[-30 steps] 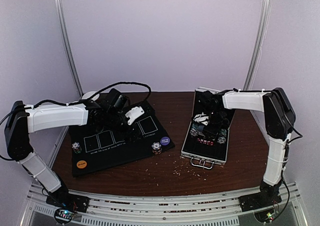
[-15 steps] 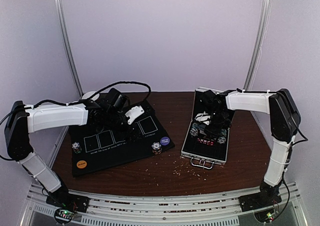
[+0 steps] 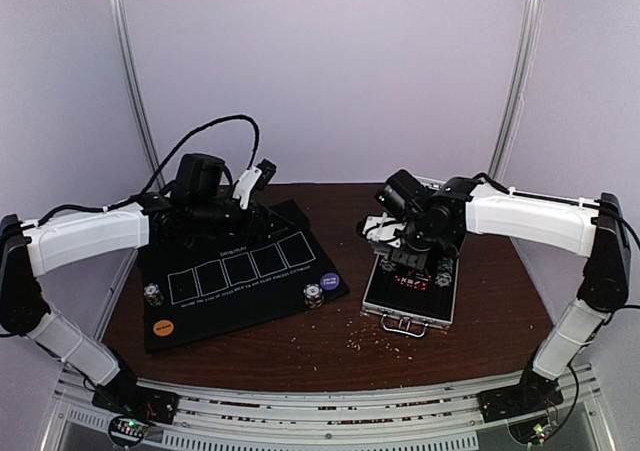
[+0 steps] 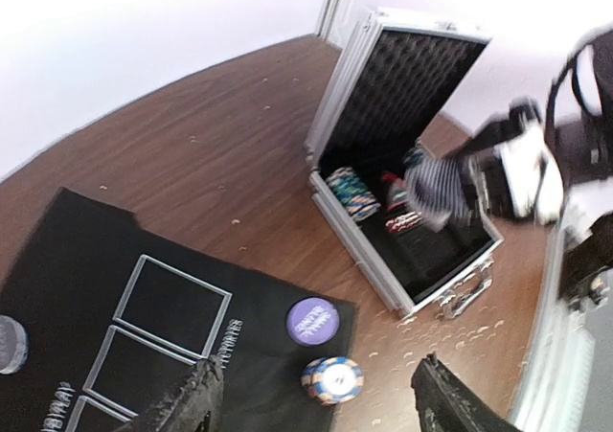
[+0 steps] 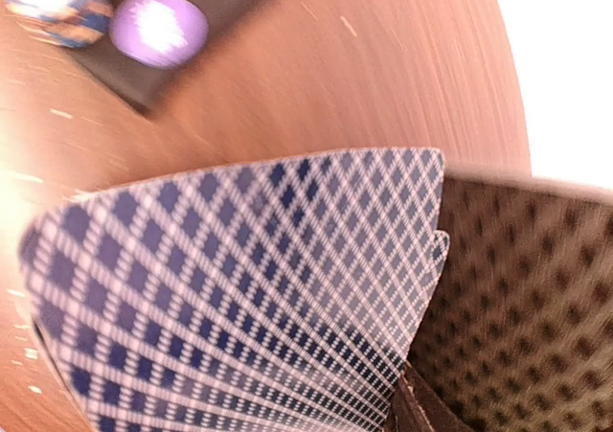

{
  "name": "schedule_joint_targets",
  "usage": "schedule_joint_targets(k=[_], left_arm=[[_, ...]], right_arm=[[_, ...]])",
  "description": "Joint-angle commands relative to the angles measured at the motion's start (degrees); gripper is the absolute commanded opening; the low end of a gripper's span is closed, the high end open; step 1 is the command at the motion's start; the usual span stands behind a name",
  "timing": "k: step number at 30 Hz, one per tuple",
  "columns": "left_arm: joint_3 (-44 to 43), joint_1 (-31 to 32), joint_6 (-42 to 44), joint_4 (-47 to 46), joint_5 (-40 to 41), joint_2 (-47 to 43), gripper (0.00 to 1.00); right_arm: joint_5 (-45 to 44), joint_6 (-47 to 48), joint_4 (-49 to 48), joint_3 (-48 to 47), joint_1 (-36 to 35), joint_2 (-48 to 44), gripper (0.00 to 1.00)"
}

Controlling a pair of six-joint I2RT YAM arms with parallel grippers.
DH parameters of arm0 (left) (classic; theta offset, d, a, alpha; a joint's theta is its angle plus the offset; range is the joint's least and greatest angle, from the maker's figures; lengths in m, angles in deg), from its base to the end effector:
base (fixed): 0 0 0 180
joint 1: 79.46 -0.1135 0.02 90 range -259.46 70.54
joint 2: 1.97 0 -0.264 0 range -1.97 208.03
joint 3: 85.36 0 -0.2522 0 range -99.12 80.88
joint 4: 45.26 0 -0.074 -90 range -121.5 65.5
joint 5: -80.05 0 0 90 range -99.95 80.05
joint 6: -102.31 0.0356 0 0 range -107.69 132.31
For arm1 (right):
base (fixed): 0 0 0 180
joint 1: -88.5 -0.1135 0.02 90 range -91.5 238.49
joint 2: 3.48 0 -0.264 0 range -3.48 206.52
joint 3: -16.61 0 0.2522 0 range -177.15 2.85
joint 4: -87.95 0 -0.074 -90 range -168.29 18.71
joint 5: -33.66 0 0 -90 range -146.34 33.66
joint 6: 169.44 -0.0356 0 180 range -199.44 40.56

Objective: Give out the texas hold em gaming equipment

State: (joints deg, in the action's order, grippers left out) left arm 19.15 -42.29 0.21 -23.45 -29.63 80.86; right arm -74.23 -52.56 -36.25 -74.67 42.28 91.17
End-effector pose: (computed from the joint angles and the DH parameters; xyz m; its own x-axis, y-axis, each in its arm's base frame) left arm 0.2566 -0.2096 0.2908 -0.5479 0.1677 -0.8196 0.7040 0.6216 -0.3435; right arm 0.2490 0.2440 0.2692 -0.2685 -0.9021 -0.3379 -0.7843 0.4084 -0.4670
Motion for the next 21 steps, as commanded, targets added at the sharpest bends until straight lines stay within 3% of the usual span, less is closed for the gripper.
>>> schedule_joint_targets(k=[1, 5, 10, 21], left_arm=[[7.1, -2.4, -17.1, -19.1, -10.8, -1.6, 0.74], [11.8, -2.5, -25.8, -32.2, -17.4, 1.3, 0.78], [17.9, -2.5, -33.2, -46.3, -19.7, 2.5, 0.79], [23.8, -2.5, -39.0, -59.6, -23.8, 4.3, 0.87]], right_arm=[[-2.7, 2.3, -3.4, -3.1, -7.1, -1.1, 0.46], [-2.9, 4.7, -6.7, -5.3, -12.7, 0.5, 0.46], [-3.0, 8.5, -9.4, -8.3, -17.3, 3.6, 0.45], [-0.7, 10.9, -9.8, -12.1, -18.6, 8.2, 0.45]])
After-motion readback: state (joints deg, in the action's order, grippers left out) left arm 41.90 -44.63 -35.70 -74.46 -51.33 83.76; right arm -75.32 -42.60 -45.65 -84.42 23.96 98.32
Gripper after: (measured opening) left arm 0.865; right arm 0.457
